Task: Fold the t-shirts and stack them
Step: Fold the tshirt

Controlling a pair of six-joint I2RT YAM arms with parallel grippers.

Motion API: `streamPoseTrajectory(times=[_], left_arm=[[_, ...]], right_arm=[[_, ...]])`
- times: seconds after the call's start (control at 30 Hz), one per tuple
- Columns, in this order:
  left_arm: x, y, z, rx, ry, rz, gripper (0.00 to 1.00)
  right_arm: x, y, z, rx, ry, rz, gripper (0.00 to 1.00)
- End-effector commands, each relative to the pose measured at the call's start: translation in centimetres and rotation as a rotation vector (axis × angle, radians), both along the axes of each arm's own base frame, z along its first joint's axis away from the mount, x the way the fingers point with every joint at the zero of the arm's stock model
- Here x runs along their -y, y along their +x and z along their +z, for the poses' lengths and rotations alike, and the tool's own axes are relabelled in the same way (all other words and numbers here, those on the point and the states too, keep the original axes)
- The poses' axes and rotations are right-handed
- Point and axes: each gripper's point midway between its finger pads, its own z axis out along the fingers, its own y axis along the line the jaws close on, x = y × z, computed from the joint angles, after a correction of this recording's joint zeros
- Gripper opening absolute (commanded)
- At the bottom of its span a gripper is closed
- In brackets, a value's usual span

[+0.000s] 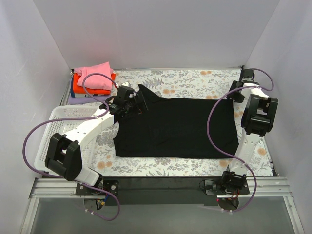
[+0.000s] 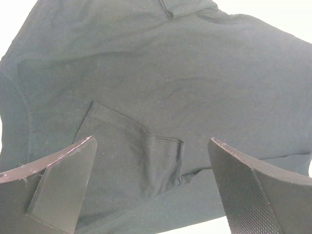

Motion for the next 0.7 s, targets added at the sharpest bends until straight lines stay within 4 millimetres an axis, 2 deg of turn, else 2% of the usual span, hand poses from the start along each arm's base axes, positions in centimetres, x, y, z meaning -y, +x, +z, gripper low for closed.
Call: streamPoseTrajectory(times=[0.0, 0.2, 0.37, 0.57, 0.6, 0.63, 0.67], left_arm=[[-0.1, -0.2, 1.5, 0.033, -0.023, -0.004, 0.98], [-0.1, -0.2, 2.0, 0.04, -0.021, -0.008, 0.98], [-0.1, 0.0, 1.6, 0.031, -0.015, -0.01, 0.98], [0.6, 1.2, 1.3, 0.03, -0.01, -0.014, 0.98], [0.8, 1.6, 0.6, 0.017, 0.002, -0.015, 0.98], [0.9, 1.9, 0.4, 0.015, 0.013, -0.022, 0.98], [1.2, 2.7, 1.1, 0.032, 0.009, -0.02, 0.98]], right_arm=[[0.7, 1.7, 0.7, 0.047, -0.017, 0.001, 0.51], [0.6, 1.1, -0.3, 0.022, -0.018, 0.001, 0.46], [0.8, 1.0, -0.4, 0.02, -0.015, -0.003, 0.4], [0.5, 0.6, -0.2, 0.02, -0.005, -0.001, 0.18], [0.5, 0.6, 0.0, 0.023, -0.008, -0.001, 0.17], [0.5, 0.5, 0.0, 0.021, -0.007, -0.001, 0.11], [0.4, 0.4, -0.1, 0.019, -0.005, 0.001, 0.09]])
